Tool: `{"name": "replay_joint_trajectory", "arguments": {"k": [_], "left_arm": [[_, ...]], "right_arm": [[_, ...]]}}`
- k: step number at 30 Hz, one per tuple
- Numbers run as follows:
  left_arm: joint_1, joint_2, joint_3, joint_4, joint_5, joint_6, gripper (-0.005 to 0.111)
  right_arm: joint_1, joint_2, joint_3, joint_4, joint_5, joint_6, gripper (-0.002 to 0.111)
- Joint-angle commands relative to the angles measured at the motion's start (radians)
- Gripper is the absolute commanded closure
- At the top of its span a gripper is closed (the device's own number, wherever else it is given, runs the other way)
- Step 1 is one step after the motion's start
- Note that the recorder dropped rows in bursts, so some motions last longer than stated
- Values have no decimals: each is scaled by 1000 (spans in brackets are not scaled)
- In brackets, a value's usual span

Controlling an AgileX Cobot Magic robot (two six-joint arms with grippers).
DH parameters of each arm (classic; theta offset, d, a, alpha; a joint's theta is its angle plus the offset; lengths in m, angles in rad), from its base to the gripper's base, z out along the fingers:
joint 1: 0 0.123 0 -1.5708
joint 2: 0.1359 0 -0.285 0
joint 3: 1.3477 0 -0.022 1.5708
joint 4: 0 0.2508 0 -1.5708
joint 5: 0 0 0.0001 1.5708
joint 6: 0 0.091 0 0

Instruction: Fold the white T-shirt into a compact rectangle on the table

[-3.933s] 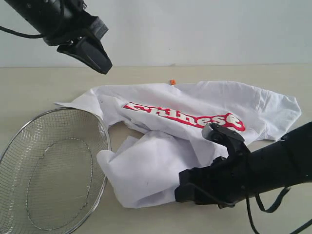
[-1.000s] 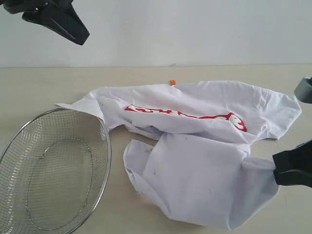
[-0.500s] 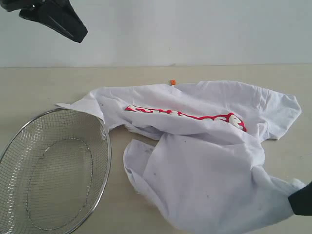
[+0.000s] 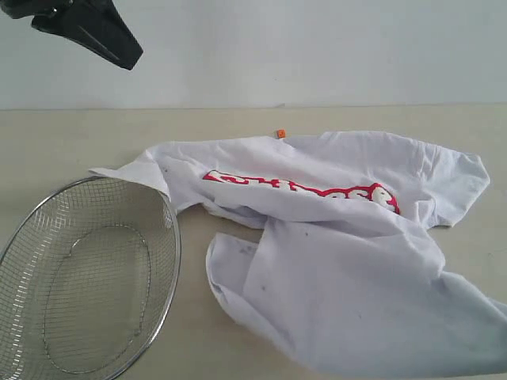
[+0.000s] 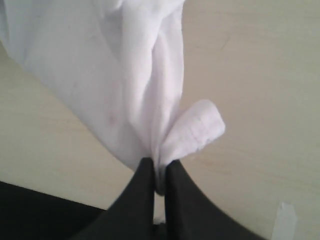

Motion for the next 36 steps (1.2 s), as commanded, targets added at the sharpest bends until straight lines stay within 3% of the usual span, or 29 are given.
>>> {"name": "replay_joint_trajectory", "arguments": {"k": [1, 5, 8, 16, 18, 21, 22, 25, 30, 32, 34, 36], "left_arm": [[-2, -9, 3, 1, -1, -10, 102], [-2, -9, 3, -2, -1, -10, 102], [-2, -9, 3, -2, -1, -10, 102], [-2, -9, 3, -2, -1, -10, 102], [-2, -9, 3, -2, -1, -10, 102], [-2, -9, 3, -2, -1, -10, 102], [-2, -9, 3, -2, -1, -10, 102], [-2, -9, 3, -2, -1, -10, 102], [-2, -9, 3, 19, -1, -10, 102], [-2, -11, 3, 32, -1, -10, 102], [-2, -17, 3, 66, -1, -15, 102], [-2, -31, 3, 89, -1, -20, 102]], "right_arm": [[-8, -35, -1, -72, 38, 55, 108], [-8, -53, -1, -87, 101, 58, 108], [-8, -80, -1, -232, 104, 171, 108], [-8, -92, -1, -284, 104, 213, 106], [-8, -92, -1, -324, 104, 230, 86], [-8, -92, -1, -462, 104, 343, 22], [-8, -92, -1, -462, 104, 343, 16], [13, -92, -1, -388, 70, 326, 25], [55, -89, -1, -12, -146, 107, 65], [71, -71, -1, 161, -205, -29, 76], [105, 4, -1, 352, -248, -175, 74], [151, 124, -1, 418, -307, -267, 60]]}}
